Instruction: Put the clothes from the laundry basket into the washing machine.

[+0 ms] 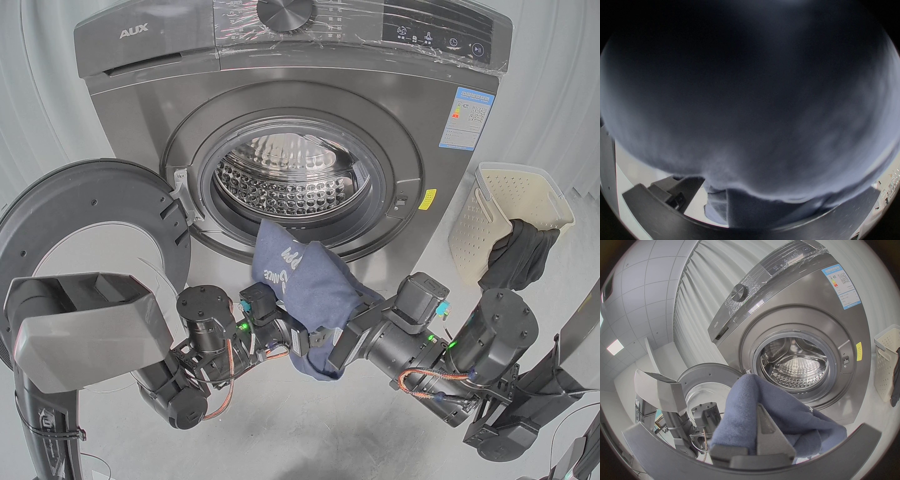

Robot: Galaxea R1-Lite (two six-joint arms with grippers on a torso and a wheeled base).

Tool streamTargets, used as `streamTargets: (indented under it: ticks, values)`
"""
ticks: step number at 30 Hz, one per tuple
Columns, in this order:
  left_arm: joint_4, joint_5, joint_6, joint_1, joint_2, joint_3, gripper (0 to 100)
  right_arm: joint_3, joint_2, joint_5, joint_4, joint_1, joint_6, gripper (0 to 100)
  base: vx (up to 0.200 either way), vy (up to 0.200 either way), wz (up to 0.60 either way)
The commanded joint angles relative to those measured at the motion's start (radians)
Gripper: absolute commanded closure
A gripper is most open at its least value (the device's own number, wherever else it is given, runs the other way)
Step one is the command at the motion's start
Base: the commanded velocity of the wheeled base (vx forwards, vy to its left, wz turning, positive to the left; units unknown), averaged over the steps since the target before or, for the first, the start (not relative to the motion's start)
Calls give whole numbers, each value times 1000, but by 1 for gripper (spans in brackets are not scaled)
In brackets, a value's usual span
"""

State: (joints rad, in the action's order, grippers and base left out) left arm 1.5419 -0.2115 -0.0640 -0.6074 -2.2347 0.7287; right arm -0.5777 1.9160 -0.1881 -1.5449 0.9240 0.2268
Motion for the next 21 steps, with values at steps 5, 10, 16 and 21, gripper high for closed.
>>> streamTargets:
  ticks: [5,10,16,21]
  values:
    - [0,1,0,18,-26,28,0,5,-8,-1,0,9,8,100,0,0,0]
    - [1,18,0,12,-39,47,100,5,-3,1,-1,10,11,100,0,0,0]
    - [1,30,-5,28,-25,72,100,7,-3,-1,0,-24,23,100,0,0,0]
    - [3,38,-7,31,47,31,100,9,3,-2,3,-102,25,100,0,0,0]
